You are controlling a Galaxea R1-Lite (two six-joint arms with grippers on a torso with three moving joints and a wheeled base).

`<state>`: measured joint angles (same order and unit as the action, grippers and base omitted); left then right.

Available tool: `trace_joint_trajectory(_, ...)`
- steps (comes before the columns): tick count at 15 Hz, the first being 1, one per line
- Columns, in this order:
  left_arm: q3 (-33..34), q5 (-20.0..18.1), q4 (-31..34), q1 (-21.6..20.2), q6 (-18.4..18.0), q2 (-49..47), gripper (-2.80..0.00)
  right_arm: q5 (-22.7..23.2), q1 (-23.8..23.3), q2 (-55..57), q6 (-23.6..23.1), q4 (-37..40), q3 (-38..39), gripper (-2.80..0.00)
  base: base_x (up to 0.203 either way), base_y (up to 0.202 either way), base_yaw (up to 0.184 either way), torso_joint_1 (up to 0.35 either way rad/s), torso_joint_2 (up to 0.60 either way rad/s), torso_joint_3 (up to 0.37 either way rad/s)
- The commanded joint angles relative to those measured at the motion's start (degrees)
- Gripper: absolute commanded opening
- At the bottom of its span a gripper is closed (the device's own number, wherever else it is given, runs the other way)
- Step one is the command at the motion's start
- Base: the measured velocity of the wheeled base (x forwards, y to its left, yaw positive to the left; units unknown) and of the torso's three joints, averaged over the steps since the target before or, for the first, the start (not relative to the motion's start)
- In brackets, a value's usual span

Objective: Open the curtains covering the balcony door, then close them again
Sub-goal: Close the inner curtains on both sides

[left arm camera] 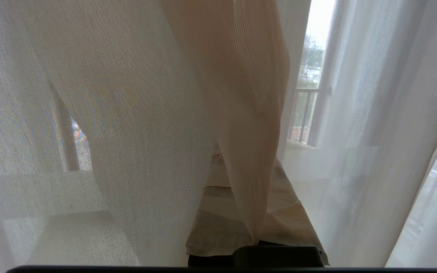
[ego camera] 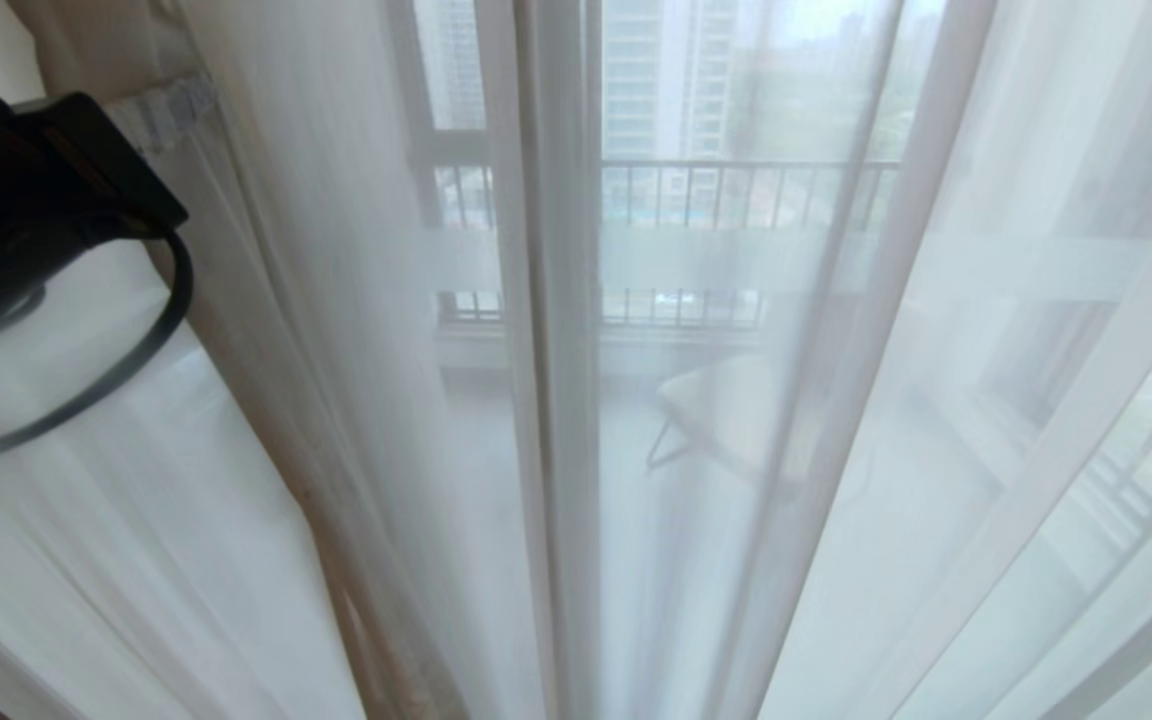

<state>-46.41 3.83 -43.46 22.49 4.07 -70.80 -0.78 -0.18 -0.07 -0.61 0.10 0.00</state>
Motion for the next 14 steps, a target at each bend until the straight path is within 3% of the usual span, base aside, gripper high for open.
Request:
trace_joint_trajectory(1,0.0,0.0,-0.3,0.0,0.1,-0.1,-2.80,0.0,0.0,0.1,0.0,0.0,0.0,-2.80,0.000,-0.193,-0.002,0.003,0.00,0.007)
trace_joint_trajectory(14,0.2,0.0,-0.2,-0.1,0.1,-0.4,-2.80,0.0,0.0,0.1,0.0,0.0,0.0,-2.80,0.000,-0.190,-0.001,0.002,0.00,0.002)
